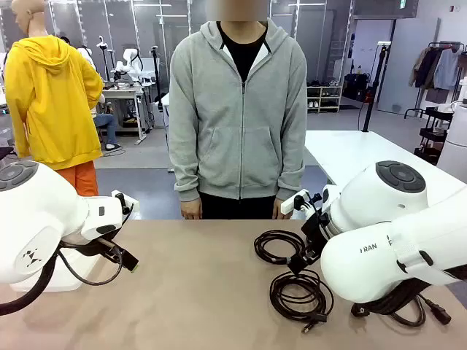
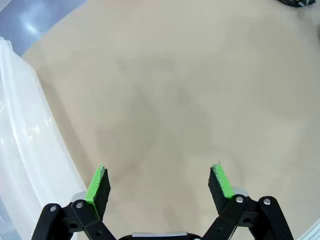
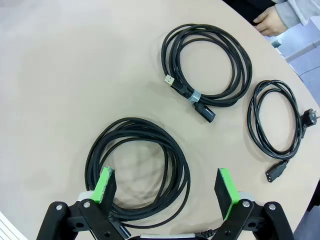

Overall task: Organize and store the cables.
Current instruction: Place the Power Cable into the Organizing box.

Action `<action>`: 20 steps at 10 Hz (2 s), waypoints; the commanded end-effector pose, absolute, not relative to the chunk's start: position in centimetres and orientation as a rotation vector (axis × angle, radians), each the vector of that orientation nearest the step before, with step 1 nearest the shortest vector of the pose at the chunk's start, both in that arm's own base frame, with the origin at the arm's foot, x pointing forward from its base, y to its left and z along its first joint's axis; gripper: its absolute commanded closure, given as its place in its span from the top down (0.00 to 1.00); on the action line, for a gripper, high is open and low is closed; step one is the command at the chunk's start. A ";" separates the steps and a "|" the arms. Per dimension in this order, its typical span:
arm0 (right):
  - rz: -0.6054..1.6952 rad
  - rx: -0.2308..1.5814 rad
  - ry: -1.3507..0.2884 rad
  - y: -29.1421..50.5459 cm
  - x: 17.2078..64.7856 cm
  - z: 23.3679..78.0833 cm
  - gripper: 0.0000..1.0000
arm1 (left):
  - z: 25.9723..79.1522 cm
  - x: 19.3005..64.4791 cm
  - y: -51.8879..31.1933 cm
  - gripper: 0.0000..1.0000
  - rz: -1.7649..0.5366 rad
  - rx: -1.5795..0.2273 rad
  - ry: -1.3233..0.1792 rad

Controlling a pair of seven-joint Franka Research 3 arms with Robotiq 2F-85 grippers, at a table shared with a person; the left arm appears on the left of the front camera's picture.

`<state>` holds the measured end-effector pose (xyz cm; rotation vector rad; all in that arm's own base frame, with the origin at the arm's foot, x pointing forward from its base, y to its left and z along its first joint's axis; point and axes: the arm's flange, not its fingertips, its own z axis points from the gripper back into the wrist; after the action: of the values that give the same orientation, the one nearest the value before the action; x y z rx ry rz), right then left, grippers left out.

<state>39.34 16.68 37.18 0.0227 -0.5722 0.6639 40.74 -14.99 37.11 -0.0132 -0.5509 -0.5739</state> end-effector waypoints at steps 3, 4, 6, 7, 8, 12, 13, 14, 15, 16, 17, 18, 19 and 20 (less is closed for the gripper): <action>0.664 0.023 -0.572 16.7 39.3 37.2 1.00 | 37.1 40.7 -15.0 1.00 -0.573 -0.013 -0.551; 0.664 0.023 -0.572 16.7 39.3 37.2 1.00 | 37.1 40.7 -15.0 1.00 -0.573 -0.013 -0.551; 0.664 0.023 -0.572 16.7 39.3 37.2 1.00 | 37.1 40.7 -15.0 1.00 -0.573 -0.013 -0.551; 0.664 0.023 -0.572 16.7 39.3 37.2 1.00 | 37.1 40.7 -15.0 1.00 -0.573 -0.013 -0.551; 0.664 0.023 -0.572 16.7 39.3 37.2 1.00 | 37.1 40.7 -15.0 1.00 -0.573 -0.013 -0.551; 0.724 0.146 -0.579 14.2 39.4 42.0 1.00 | 41.4 41.3 -13.2 1.00 -0.598 -0.052 -0.546; 0.753 0.217 -0.580 12.4 39.2 43.8 1.00 | 43.1 41.2 -11.4 1.00 -0.600 -0.146 -0.502; 0.765 0.239 -0.596 10.6 38.7 45.3 1.00 | 44.6 40.7 -9.4 1.00 -0.605 -0.195 -0.485; 0.799 0.310 -0.576 8.4 38.0 47.0 1.00 | 46.5 39.8 -7.4 1.00 -0.690 -0.265 -0.466; 0.814 0.336 -0.564 6.3 37.4 48.1 1.00 | 48.4 38.9 -5.9 1.00 -0.772 -0.336 -0.436; 0.832 0.390 -0.574 3.7 36.5 49.1 1.00 | 50.0 37.8 -4.3 1.00 -0.818 -0.353 -0.458; 0.846 0.425 -0.604 0.5 35.1 50.0 1.00 | 51.4 36.4 -2.1 1.00 -0.837 -0.374 -0.484; 0.838 0.442 -0.623 -3.0 34.0 50.5 1.00 | 52.2 35.4 0.1 1.00 -0.833 -0.404 -0.513; 0.796 0.449 -0.650 -6.4 32.7 50.9 1.00 | 52.8 34.4 2.6 1.00 -0.838 -0.418 -0.499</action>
<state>33.55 -3.62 50.89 0.4249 -0.6306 0.8116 34.78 0.79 52.83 -0.3851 -0.5128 -0.8290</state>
